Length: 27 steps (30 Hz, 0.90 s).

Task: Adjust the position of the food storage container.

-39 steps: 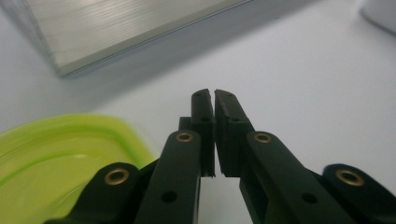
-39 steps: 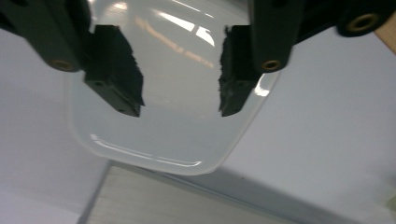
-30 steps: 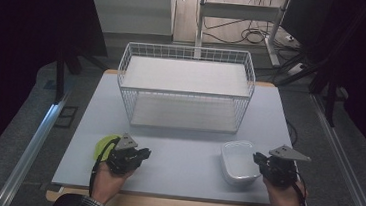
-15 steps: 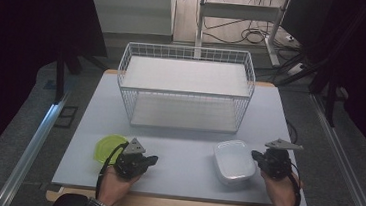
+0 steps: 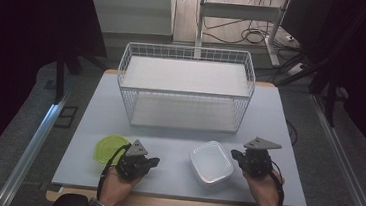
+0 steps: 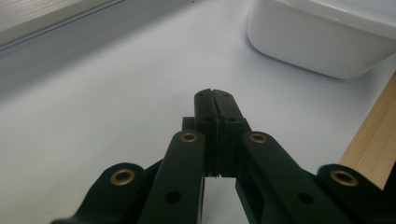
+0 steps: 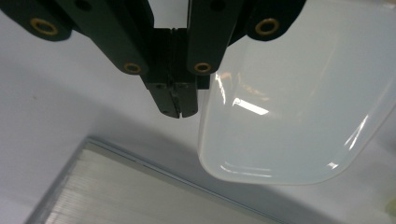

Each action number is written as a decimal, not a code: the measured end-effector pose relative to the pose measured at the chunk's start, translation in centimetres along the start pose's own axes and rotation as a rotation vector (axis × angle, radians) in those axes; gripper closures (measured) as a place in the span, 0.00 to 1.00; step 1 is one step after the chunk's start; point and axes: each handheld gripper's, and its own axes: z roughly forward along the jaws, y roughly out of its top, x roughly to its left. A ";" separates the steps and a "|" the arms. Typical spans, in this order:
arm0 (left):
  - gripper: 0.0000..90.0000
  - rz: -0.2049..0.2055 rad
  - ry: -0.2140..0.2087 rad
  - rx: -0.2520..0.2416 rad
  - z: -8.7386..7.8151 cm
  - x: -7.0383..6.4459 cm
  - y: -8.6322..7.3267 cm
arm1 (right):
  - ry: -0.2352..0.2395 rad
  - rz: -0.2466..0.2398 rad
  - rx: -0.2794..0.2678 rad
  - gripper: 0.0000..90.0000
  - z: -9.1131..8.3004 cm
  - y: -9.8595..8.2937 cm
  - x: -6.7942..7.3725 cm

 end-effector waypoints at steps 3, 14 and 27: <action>1.00 0.003 0.002 -0.003 0.1 0.0 0.1 | -0.016 -0.001 0.004 1.00 -1.0 -0.6 0.2; 1.00 0.022 -0.014 -0.012 1.5 0.0 2.0 | 0.067 0.066 0.119 1.00 -2.5 -4.1 3.5; 1.00 0.005 0.006 0.002 5.7 1.3 5.1 | 0.090 0.072 0.158 1.00 2.4 -0.7 0.6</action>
